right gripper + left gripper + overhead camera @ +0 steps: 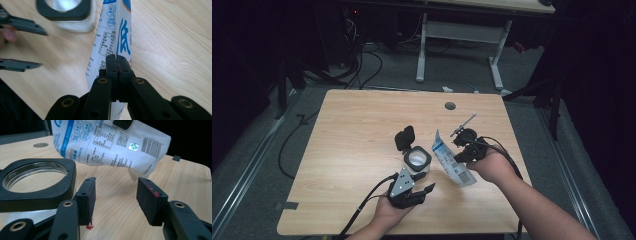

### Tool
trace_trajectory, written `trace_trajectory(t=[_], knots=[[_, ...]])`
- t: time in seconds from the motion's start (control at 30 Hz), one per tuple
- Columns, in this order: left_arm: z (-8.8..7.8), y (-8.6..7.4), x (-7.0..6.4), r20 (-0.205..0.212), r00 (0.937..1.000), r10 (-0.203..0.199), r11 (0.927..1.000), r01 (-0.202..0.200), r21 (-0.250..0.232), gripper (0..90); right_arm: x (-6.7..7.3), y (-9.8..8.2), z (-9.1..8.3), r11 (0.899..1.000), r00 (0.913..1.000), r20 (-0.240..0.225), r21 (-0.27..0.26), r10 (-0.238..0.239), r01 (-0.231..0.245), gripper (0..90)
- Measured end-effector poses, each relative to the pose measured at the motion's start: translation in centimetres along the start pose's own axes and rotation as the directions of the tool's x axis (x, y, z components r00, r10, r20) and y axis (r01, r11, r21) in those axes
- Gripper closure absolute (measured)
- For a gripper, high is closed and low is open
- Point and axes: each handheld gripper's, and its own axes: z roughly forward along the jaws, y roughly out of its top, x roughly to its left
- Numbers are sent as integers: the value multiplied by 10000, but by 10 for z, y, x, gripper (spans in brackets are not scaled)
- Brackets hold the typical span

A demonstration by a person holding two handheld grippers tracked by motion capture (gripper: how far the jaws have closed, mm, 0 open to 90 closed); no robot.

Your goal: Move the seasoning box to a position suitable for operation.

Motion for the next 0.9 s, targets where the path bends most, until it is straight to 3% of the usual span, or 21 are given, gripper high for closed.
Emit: trace_trajectory(t=[0.3, 0.4, 0.43, 0.6, 0.77, 0.9], knots=[[0, 0, 1, 66, 10000, 40, 10000, -40, 27, 505, -15, -8, 2, 9989, 9988, 118, -28, 475, -475, 899], [-1, 0, 2, 27, 10000, 88, 10000, -88, 28, 506, -19, -11, 3, 9990, 9989, 157, 6, 438, -439, 899], [-2, 1, 2, -2, 9999, 105, 9999, -105, 17, 506, -19, -12, 3, 9978, 9978, 135, 38, 655, -655, 899], [-5, 2, 6, -180, 9995, 267, 9996, -266, 35, 508, -25, -15, 4, 9985, 9983, 203, -16, 554, -554, 900], [-10, -1, 10, -291, 9980, 560, 9978, -549, 370, 506, -32, -19, 3, 9968, 9965, 246, -44, 797, -796, 900], [-16, -3, 18, -330, 9984, 469, 9977, -452, 514, 501, -37, -22, 2, 9952, 9946, 346, -25, 980, -980, 899]])
